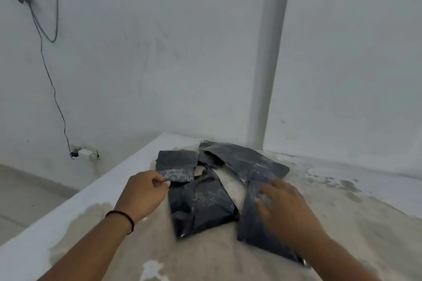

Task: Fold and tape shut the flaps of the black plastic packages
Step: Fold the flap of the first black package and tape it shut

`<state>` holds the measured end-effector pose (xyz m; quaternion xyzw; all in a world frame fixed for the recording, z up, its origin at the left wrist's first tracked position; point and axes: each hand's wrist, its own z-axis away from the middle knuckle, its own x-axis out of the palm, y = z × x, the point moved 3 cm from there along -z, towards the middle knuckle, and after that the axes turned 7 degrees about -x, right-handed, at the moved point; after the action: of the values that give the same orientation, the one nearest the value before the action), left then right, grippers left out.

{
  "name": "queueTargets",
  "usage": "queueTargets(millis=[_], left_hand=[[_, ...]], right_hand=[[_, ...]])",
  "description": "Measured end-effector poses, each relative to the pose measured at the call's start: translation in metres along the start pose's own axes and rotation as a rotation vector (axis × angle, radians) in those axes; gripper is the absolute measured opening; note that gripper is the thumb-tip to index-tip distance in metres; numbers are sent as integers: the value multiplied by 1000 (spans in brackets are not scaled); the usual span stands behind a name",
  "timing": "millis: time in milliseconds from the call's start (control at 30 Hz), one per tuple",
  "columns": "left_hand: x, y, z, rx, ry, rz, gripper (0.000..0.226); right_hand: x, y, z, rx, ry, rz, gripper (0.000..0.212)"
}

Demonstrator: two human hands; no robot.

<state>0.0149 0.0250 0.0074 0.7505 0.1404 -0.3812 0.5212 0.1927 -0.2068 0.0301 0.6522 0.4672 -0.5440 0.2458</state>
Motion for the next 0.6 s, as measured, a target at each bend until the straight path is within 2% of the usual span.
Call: queueTargets(millis=[67, 167, 300, 467, 567, 600], left_hand=[[6, -5, -18, -54, 51, 21, 22], [19, -12, -45, -147, 53, -17, 52], [36, -25, -72, -275, 27, -186, 75], [46, -21, -80, -308, 32, -246, 70], [46, -15, -83, -292, 54, -93, 41], [46, -14, -85, -303, 52, -8, 38]], right_hand=[[13, 4, -17, -14, 7, -26, 27], [36, 5, -40, -45, -5, -47, 30], [62, 11, -53, 2, 25, -49, 33], [78, 15, -48, 21, 121, -44, 25], [80, 16, -46, 23, 160, -72, 34], [80, 16, -46, 21, 165, -76, 36]])
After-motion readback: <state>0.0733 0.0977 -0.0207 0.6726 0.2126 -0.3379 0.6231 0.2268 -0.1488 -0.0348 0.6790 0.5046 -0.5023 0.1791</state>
